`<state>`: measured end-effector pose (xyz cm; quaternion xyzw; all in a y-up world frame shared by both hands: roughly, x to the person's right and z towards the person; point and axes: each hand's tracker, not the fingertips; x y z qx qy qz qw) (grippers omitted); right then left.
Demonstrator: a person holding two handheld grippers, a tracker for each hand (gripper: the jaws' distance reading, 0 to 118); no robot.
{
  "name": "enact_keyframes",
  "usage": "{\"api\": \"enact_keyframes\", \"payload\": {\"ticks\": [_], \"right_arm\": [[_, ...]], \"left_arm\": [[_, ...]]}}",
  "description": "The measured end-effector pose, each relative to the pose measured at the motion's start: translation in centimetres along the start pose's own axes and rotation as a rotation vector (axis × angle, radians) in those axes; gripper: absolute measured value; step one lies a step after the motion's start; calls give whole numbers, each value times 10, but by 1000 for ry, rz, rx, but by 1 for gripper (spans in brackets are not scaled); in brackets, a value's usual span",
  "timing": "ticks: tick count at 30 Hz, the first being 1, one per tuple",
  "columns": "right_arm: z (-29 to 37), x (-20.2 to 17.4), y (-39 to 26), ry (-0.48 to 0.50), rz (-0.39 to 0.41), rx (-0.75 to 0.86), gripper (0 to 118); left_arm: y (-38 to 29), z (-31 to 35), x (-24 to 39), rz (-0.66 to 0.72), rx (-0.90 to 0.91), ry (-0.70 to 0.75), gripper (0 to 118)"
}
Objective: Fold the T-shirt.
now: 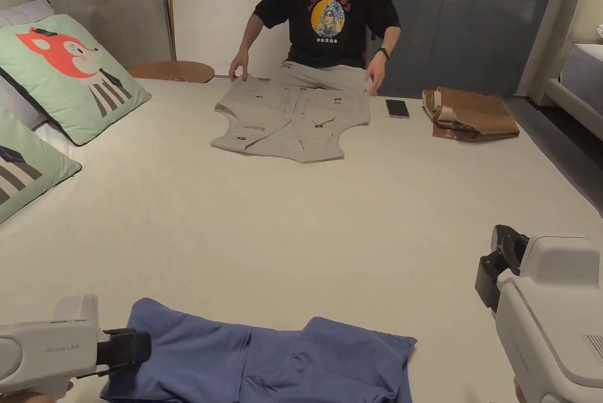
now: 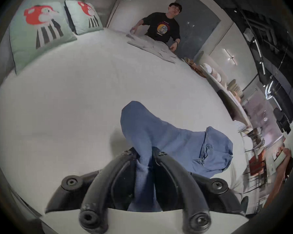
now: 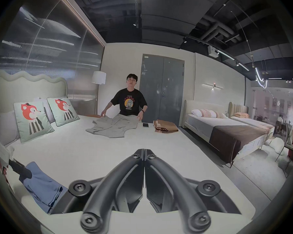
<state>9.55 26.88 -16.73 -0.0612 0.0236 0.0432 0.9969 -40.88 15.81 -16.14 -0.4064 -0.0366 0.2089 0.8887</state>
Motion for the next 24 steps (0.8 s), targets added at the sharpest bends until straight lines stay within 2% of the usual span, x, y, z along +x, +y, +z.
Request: {"api": "enact_keyframes", "payload": {"ticks": [4,8,14,19,24], "right_arm": [[1,-3,-1,9,-1,-3,0],[6,-2,-1,8,-3,-4,0],[11,13,-1,-15,-4,0,0],[13,28,-3,-42,-8,-3,0],[16,41,-10,-72,-14,-15,0]], "left_arm": [[9,-2,29,-33,-14,41,9],[10,-7,97,-119,-7,-13,9],[0,-40,188,-363,-75,-11,9],[-19,-72,249,-441,-144,-97,9],[-48,-124,290,-481,-189,-71,9]]}}
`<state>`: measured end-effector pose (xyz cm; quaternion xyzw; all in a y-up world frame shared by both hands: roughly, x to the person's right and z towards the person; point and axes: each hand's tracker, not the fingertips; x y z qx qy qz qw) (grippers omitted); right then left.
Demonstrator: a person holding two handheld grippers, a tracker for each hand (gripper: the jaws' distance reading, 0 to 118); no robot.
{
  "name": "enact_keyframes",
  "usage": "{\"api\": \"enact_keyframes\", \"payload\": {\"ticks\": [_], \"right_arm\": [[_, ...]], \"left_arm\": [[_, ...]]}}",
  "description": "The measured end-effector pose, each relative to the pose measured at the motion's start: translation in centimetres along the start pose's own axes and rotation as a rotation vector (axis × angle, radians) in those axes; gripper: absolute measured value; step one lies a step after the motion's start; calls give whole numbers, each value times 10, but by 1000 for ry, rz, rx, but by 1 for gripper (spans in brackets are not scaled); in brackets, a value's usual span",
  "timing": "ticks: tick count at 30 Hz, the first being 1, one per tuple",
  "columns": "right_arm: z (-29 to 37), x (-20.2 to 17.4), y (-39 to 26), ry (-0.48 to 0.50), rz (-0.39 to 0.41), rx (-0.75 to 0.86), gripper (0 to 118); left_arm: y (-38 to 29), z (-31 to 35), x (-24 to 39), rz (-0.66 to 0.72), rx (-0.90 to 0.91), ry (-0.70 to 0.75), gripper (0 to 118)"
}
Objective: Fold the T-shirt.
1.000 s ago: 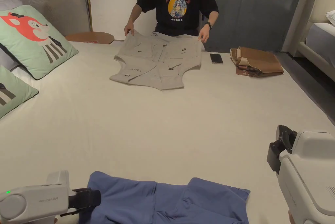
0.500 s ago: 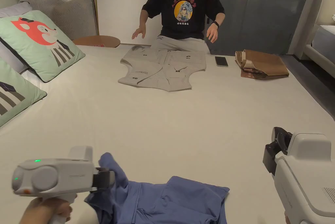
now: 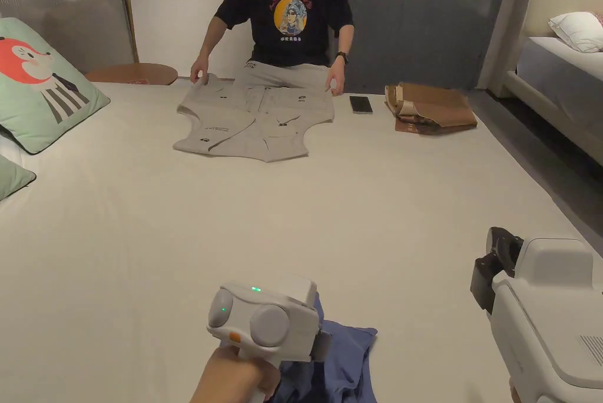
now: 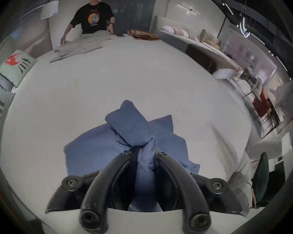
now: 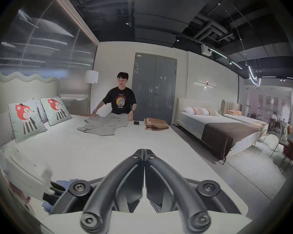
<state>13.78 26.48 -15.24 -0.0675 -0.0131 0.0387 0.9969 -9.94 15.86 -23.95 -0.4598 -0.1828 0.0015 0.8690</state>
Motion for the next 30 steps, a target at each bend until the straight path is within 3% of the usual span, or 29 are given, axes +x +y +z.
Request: {"api": "enact_keyframes", "payload": {"ticks": [5,7,9,11,12,16,19,21,22,24,25,26,30], "right_arm": [[7,6,2,-20,12,-15,0],[7,7,2,-23,11,-17,0],[4,10,1,-24,13,-17,0],[3,10,2,-25,13,-16,0],[3,10,3,-25,11,-16,0],[3,6,4,-19,6,-13,0],[5,2,9,-13,4,-8,0],[2,2,8,-7,0,-3,0],[2,1,8,-4,-1,0,0],[2,0,8,0,0,3,0],[4,-2,8,2,-2,4,0],[4,-3,8,6,-3,4,0],[5,-5,7,11,-8,-1,0]], "left_arm": [[-6,-20,19,30,-24,-11,9],[-7,-26,23,8,-29,-8,17],[-9,-17,27,24,-25,-61,42],[-8,-8,27,54,2,-139,90],[-6,-4,25,56,30,-158,103],[-4,35,18,24,250,-149,107],[-8,60,7,-2,428,-32,107],[-15,65,-4,-15,533,63,104],[-18,68,-8,-14,560,103,96],[-23,67,-17,-20,565,139,49],[-24,64,-19,-28,541,164,19],[-27,59,-21,-24,520,182,0],[-38,36,-29,12,424,149,0]]}}
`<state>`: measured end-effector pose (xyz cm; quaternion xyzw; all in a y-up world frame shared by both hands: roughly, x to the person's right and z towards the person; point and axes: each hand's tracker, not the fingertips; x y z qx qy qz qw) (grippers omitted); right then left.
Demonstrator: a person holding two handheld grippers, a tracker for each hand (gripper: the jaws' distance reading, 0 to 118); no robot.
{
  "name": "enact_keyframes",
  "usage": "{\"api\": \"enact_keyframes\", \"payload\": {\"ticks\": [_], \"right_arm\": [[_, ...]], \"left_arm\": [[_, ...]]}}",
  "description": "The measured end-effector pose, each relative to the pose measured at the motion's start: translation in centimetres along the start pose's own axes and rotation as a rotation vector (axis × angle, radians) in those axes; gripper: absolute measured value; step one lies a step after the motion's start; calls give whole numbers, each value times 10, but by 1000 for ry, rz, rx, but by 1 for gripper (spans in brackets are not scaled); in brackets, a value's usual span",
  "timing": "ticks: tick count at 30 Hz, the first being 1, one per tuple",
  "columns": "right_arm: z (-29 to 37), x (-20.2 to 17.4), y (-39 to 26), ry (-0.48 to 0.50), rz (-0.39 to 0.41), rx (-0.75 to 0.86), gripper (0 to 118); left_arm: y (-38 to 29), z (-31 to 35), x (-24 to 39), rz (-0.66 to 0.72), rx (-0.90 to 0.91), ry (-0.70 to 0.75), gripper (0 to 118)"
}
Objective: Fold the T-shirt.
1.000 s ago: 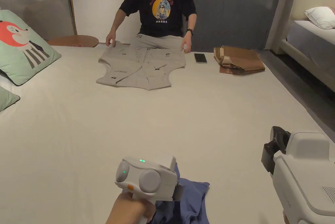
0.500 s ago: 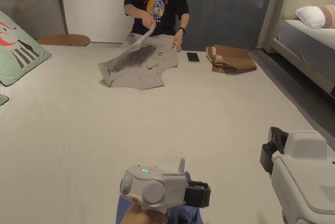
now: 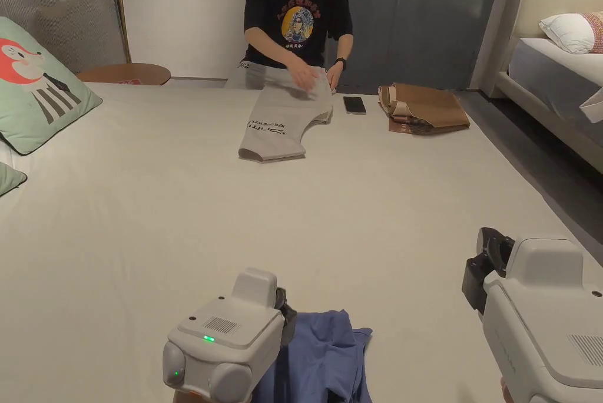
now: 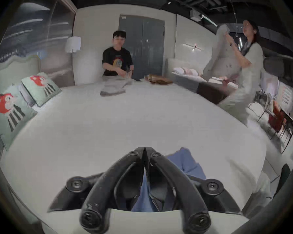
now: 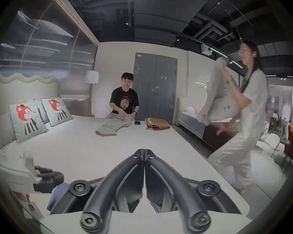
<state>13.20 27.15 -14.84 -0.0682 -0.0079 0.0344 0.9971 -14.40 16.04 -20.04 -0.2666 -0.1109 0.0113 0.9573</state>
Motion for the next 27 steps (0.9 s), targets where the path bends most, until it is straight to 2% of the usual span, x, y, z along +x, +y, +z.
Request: {"api": "enact_keyframes", "payload": {"ticks": [3,10,14,18,23,25,27], "right_arm": [[0,1,-2,0,6,-7,0],[2,15,-7,-27,5,-18,0],[0,29,-15,-56,12,-28,0],[3,40,-17,-83,10,-38,0],[8,46,-16,-101,9,-43,0],[9,46,-15,-97,9,-38,0],[9,43,-13,-90,5,-27,0]], "left_arm": [[-20,-17,7,4,-51,12,0],[-40,-43,47,50,-170,-80,0],[-51,-53,74,-26,-190,-99,0],[-54,-56,98,-26,-211,-144,0],[-54,-61,102,-23,-201,-158,0],[-42,-46,94,-1,-121,-224,0],[-24,-29,89,-33,-43,-180,0]]}}
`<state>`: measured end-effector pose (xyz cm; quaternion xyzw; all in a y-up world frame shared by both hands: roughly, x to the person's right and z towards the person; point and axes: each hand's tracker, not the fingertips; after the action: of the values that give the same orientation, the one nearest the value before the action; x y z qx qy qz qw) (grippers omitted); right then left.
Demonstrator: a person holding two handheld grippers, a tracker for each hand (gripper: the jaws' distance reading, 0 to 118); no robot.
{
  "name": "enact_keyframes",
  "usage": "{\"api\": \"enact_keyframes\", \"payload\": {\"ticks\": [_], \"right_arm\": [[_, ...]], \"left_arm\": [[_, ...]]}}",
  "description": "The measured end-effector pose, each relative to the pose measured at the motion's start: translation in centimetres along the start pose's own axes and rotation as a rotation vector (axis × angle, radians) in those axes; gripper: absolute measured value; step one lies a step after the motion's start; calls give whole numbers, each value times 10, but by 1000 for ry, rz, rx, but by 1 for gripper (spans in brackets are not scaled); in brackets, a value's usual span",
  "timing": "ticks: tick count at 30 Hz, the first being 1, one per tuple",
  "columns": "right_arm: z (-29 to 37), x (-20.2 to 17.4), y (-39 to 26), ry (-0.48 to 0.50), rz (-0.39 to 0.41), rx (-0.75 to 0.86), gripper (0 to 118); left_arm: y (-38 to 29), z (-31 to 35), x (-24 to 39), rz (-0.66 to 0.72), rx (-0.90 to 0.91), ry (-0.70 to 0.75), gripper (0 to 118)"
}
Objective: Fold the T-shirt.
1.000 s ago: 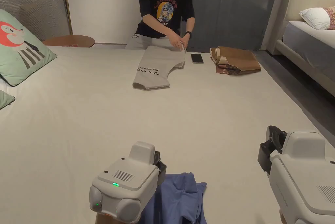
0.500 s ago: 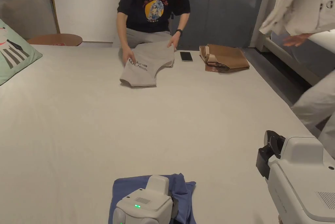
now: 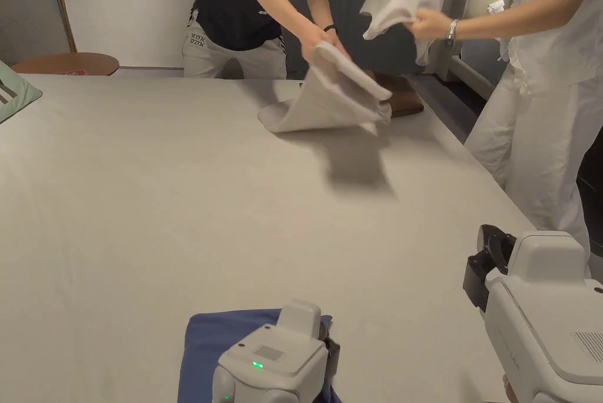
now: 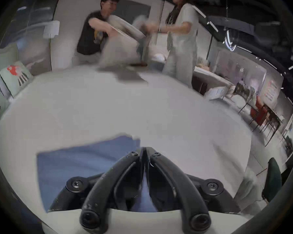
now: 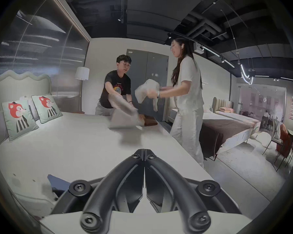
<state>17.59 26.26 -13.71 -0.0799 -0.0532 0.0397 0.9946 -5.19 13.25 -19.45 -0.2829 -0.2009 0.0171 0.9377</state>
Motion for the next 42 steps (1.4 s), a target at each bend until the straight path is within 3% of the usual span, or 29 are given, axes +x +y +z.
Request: {"api": "enact_keyframes", "payload": {"ticks": [9,18,27,35,42], "right_arm": [[13,-31,27,42,-21,92,0],[19,-60,51,76,-10,175,0],[15,-85,56,118,6,195,0],[9,-95,52,145,10,168,0],[-26,-127,-7,210,78,-31,0]], "left_arm": [[86,99,-46,-66,298,162,0],[106,163,-123,-50,459,374,0],[99,201,-174,-11,519,496,0],[95,203,-167,-14,512,500,0],[92,204,-168,12,508,489,0]]}}
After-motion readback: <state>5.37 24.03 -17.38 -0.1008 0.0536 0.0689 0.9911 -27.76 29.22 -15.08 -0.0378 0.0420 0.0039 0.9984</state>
